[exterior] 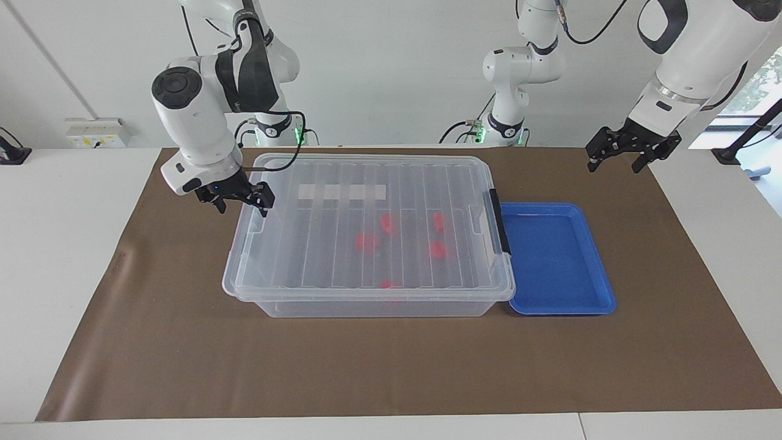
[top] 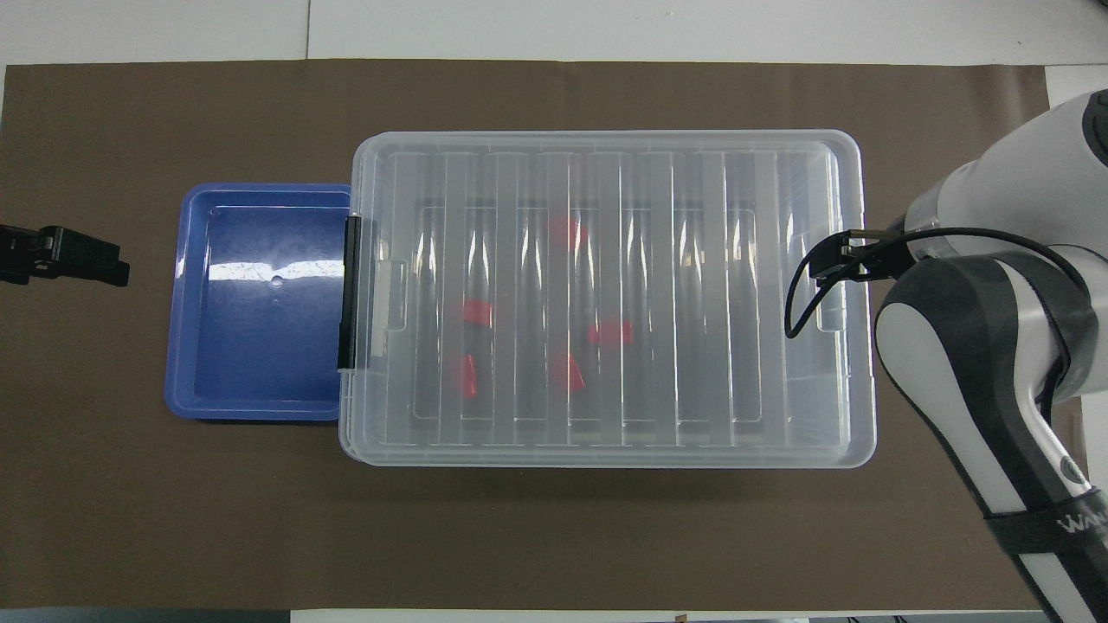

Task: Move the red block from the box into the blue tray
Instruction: 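Reach the right gripper to the handle on the clear lid's edge, then grasp the lid handle and slide the lid away from the blue tray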

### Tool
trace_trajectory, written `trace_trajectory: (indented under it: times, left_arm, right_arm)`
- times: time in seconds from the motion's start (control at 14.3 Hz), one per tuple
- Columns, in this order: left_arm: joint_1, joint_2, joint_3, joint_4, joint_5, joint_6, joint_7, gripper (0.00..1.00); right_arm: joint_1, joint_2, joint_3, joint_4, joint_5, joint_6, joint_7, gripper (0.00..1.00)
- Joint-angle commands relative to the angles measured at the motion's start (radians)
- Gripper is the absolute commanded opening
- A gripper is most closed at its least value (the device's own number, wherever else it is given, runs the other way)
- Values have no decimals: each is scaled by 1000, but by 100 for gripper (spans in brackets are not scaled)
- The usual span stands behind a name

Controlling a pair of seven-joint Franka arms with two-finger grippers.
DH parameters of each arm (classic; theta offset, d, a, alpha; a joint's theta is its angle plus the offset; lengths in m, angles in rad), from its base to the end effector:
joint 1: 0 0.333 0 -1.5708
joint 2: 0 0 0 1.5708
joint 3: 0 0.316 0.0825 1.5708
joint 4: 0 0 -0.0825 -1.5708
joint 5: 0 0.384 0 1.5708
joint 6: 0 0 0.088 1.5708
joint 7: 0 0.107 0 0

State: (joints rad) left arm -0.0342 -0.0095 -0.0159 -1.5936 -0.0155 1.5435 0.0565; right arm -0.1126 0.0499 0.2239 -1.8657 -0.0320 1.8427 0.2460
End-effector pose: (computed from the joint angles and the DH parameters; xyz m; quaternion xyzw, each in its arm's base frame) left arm 0.5474 -0.0292 0.6167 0.9983 -0.0533 -0.0203 0.0077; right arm 0.5642 0.0587 0.4799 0.9974 -0.0624 -0.0335 0.0159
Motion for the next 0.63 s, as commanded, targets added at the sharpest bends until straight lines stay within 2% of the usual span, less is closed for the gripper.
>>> trace_trajectory:
  times: [0.0,0.56]
  left_arm:
    - [7,-27,-1,-31,-6,-2,5,100]
    - [7,-27,-1,-31,-6,-2,5,100]
  right_arm:
    - [-16,-27,-12,-55,7,39,-45,100]
    - [-16,-28,-46,-79,7,41,-88,100]
